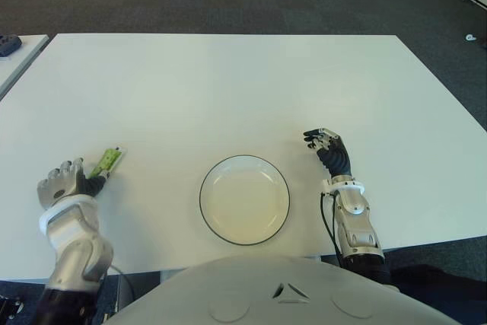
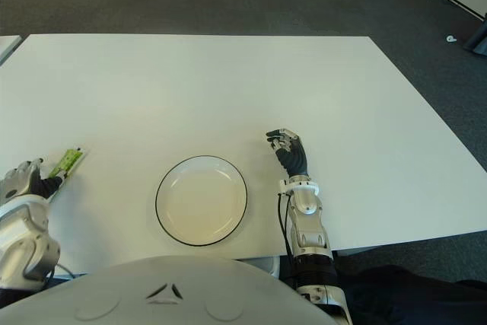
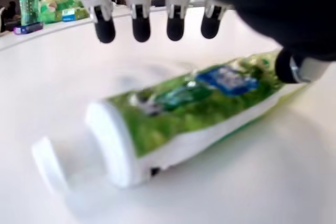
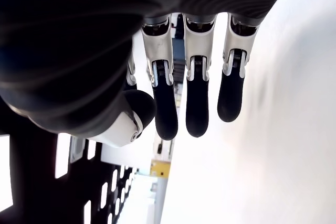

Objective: Put the toothpaste on the table into the plate.

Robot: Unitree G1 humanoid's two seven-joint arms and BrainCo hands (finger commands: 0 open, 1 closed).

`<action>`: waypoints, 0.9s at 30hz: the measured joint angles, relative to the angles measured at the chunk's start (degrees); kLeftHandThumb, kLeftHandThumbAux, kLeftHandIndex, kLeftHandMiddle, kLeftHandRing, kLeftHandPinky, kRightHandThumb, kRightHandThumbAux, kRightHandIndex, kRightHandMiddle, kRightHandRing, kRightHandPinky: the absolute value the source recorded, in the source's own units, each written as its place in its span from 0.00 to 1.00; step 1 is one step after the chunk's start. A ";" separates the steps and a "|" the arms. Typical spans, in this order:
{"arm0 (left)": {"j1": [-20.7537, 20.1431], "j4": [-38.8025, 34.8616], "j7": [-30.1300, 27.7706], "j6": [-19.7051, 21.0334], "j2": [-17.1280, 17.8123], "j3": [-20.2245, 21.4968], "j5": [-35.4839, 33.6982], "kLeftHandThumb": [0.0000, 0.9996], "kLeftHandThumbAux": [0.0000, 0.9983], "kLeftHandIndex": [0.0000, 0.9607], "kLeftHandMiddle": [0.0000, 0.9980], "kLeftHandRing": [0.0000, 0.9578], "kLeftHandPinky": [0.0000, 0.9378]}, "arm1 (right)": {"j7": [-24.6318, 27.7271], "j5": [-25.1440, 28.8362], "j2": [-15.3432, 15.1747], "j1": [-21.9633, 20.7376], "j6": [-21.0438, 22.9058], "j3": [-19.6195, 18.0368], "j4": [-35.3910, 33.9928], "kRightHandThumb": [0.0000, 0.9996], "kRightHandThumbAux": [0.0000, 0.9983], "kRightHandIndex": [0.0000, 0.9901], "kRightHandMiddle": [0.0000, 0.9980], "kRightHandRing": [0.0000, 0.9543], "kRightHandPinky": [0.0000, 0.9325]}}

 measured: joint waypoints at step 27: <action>9.70 -13.56 1.16 -14.33 -2.12 9.39 -2.26 0.39 0.15 0.00 0.00 0.00 0.00 | -0.38 0.01 0.33 -0.29 -0.85 0.22 0.68 0.69 0.73 0.42 0.39 0.39 0.42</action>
